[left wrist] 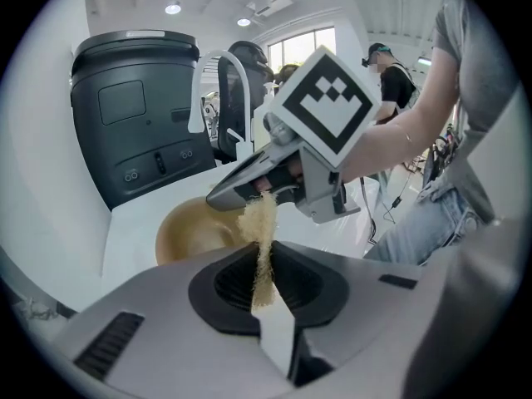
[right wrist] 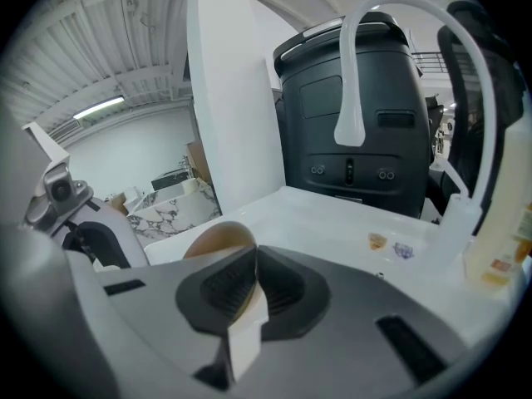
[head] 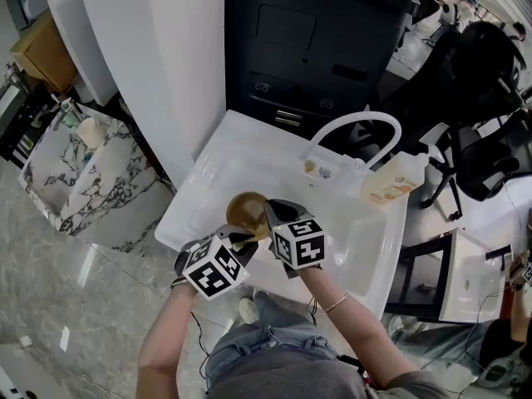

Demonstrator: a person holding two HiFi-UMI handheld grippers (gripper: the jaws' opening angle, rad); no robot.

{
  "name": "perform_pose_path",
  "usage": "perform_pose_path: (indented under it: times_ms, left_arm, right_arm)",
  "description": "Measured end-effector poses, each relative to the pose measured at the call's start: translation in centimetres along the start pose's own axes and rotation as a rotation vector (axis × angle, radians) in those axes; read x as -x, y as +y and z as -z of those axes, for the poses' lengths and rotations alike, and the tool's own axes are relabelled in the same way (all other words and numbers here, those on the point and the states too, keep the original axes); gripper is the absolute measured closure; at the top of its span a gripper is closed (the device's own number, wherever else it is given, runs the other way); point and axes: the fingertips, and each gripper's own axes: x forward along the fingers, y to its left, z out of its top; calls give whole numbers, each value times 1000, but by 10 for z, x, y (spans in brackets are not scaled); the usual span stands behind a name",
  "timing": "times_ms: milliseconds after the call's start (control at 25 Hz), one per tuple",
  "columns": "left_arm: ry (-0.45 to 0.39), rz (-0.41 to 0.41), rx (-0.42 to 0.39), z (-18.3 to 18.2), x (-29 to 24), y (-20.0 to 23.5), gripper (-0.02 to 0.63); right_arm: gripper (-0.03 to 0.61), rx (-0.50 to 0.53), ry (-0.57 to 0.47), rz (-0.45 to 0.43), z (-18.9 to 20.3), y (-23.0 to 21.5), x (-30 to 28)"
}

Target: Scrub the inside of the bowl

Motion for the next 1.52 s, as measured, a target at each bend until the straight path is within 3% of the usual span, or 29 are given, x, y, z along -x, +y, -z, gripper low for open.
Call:
perform_pose_path:
  times_ms: [240, 360, 440, 600, 760, 920, 1040, 1120, 1200, 1280, 1400, 1520]
  left_arm:
    - [17, 14, -37, 8, 24, -2, 568]
    - [4, -66, -58, 4, 43, 15, 568]
    - [26, -166, -136, 0, 50, 32, 568]
    - [81, -315, -385, -13, 45, 52, 568]
    - [177, -407, -765, -27, 30, 54, 568]
    - [269, -404, -1058, -24, 12, 54, 568]
    - [271, -412, -1231, -28, -6, 54, 568]
    - [341, -419, -1324, -23, -13, 59, 568]
    - [418, -396, -1346, -17, -18, 63, 568]
    - [481, -336, -1307, -9, -23, 62, 568]
    - [544, -258, -1222, 5, -29, 60, 568]
    - [560, -204, -1086, 15, -31, 59, 569]
  right_arm:
    - [558, -1, 21, 2, 3, 0, -3]
    - [558, -15, 25, 3, 2, -4, -4]
    - [558, -20, 27, 4, 2, -5, -4]
    - [558, -30, 44, -1, 5, -2, -7]
    - [558, -44, 55, -6, 7, -1, -7]
    - [558, -54, 52, -5, 6, -7, -4]
    - [558, -47, 43, -1, 3, -10, -2]
    - [558, -33, 41, -2, 2, -9, -2]
    - [558, -10, 48, -6, 2, -9, -2]
    - [557, 6, 57, -12, 3, -9, -3]
    - [555, 18, 61, -17, 4, -9, -4]
    - [554, 22, 59, -16, 3, -11, -6]
